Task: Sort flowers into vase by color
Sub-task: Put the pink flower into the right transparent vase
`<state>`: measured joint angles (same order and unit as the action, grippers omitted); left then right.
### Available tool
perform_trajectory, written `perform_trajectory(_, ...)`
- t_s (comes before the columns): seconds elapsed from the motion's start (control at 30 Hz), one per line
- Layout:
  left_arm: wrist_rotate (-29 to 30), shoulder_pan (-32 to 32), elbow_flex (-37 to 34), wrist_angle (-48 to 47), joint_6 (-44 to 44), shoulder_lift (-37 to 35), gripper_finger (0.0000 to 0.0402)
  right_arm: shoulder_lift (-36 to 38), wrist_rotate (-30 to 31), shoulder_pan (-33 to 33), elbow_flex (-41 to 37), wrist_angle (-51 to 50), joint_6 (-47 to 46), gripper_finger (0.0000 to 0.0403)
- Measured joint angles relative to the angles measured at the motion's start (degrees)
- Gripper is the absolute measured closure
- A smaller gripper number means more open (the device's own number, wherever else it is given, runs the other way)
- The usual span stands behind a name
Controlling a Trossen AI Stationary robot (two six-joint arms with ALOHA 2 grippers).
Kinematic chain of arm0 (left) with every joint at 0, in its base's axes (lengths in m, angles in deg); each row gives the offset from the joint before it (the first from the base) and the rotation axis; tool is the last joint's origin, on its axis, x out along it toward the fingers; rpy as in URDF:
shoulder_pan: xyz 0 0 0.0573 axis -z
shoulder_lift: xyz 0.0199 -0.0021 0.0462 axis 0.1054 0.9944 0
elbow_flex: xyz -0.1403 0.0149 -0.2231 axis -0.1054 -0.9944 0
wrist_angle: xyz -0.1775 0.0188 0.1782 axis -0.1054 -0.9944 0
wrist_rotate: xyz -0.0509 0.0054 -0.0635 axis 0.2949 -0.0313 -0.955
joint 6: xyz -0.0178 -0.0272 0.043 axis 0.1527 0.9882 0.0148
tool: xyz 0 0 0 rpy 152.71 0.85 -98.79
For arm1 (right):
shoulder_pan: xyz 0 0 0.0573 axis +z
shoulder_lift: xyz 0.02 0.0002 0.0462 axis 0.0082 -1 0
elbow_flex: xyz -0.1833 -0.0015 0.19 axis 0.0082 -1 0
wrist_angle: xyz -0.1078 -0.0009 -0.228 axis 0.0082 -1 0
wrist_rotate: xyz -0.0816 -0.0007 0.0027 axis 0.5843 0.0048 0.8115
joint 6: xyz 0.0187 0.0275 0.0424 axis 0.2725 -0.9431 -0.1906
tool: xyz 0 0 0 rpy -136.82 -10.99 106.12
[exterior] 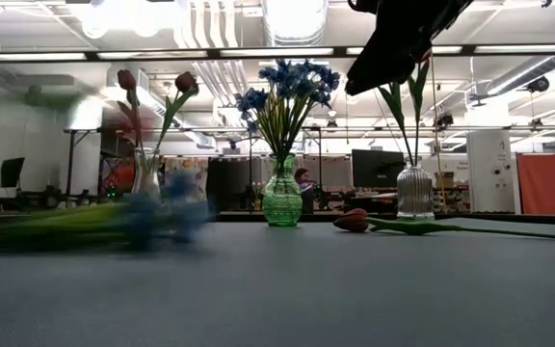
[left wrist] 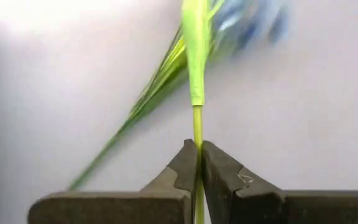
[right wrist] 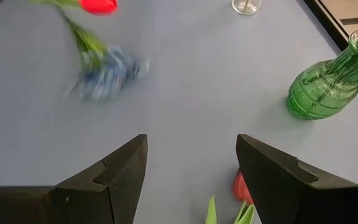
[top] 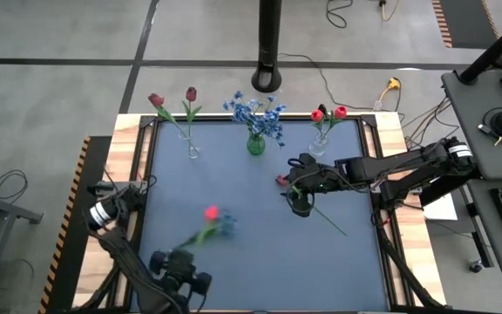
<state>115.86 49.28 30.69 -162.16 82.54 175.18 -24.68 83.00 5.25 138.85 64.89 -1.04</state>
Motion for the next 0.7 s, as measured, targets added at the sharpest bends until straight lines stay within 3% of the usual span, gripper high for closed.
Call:
perform_trajectory(0.07,9.6,0.15,2.85,-1.54,-2.35,-0.02,0.0401,0.0,0.01,-0.01,0.0,-0.25,0.0,0.0165)
perform_trajectory(0.23,11.42,-0.75,5.7,-3.98,-8.19,-0.57,0.0401,0.0,-0.02,0.01,0.0,-0.47,-0.02,0.0165)
perform_trajectory(0.4,26.53,-0.59,5.88,-3.44,-14.43,-0.81,0.0401,0.0,-0.56,0.38,0.0,-0.92,-0.42,0.0165)
perform_trajectory(0.57,41.6,0.13,5.88,2.38,-27.74,-0.97,0.0401,0.23,-6.23,2.1,-0.02,0.04,0.88,0.0165)
perform_trajectory(0.7,44.73,-0.27,5.88,9.68,-40.77,-1.01,0.0401,0.76,-7.02,4.11,-0.02,0.27,2.03,0.0165)
